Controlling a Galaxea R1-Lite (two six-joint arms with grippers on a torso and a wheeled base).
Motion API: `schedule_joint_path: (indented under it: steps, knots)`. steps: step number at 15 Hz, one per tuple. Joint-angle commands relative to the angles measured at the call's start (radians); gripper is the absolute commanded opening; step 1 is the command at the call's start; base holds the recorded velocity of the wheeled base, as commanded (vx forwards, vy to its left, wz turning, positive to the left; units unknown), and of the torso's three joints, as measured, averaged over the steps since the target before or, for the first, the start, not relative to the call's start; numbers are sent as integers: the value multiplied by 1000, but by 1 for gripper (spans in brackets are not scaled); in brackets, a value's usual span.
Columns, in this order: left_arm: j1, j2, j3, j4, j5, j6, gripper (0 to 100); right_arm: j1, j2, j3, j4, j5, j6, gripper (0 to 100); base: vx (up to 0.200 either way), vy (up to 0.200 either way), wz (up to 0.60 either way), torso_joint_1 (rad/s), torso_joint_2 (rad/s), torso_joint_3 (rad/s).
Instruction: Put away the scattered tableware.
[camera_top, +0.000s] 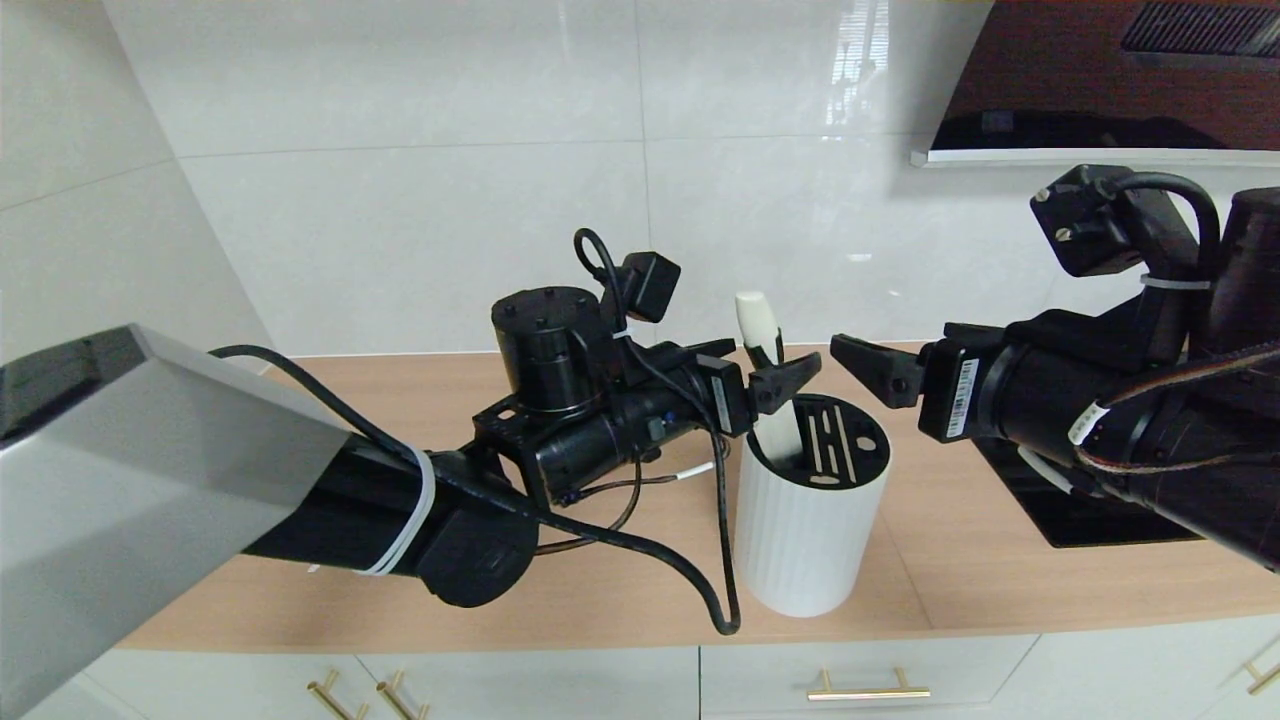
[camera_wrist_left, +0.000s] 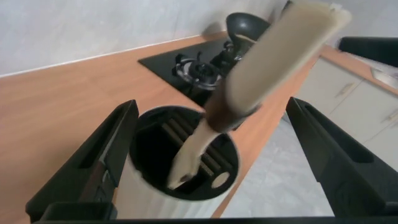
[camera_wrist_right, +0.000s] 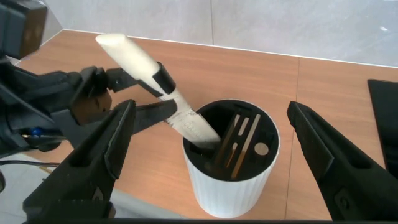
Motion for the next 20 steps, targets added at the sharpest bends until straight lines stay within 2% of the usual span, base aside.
schedule_joint_path:
  steps: [1, 2, 6, 11, 13, 14, 15, 16, 18, 19, 20]
  knots:
    - [-5, 7, -23, 1, -1, 0, 100, 1, 1, 0, -1, 0, 1, 100, 0, 0, 0, 0, 0, 0]
    - [-12, 12, -25, 1, 0, 0, 0, 1, -1, 0, -1, 0, 0, 100, 0, 0, 0, 0, 0, 0]
    - [-16, 38, -25, 0, -23, 0, 0, 1, -5, 0, -1, -2, 0, 100, 0, 0, 0, 0, 0, 0]
    - [-15, 10, -34, -3, -23, 0, 0, 1, -1, 0, -1, -2, 0, 100, 0, 0, 0, 0, 0, 0]
    - [-16, 5, -117, 24, -26, 0, 0, 1, -1, 0, -1, -2, 0, 100, 0, 0, 0, 0, 0, 0]
    - [-24, 1, -184, 124, -24, 1, 0, 1, -5, 0, 1, 0, 0, 100, 0, 0, 0, 0, 0, 0]
    - [-30, -1, -196, 151, -24, 4, 0, -1, -5, 0, 1, 0, 0, 100, 0, 0, 0, 0, 0, 0]
    - [-38, 10, -233, 205, -24, 44, 0, -7, -8, -1, -1, 0, 0, 100, 0, 0, 0, 0, 0, 0]
    - [-53, 30, -275, 254, -24, 89, 0, -27, -8, -4, 1, 0, -2, 100, 0, 0, 0, 0, 0, 0]
    - [-54, 33, -284, 276, -24, 101, 0, -41, -7, -4, 1, 0, -2, 100, 0, 0, 0, 0, 0, 0]
    - [-54, 48, -333, 336, -23, 146, 0, -72, -20, -15, 1, -2, -11, 100, 0, 0, 0, 0, 0, 0]
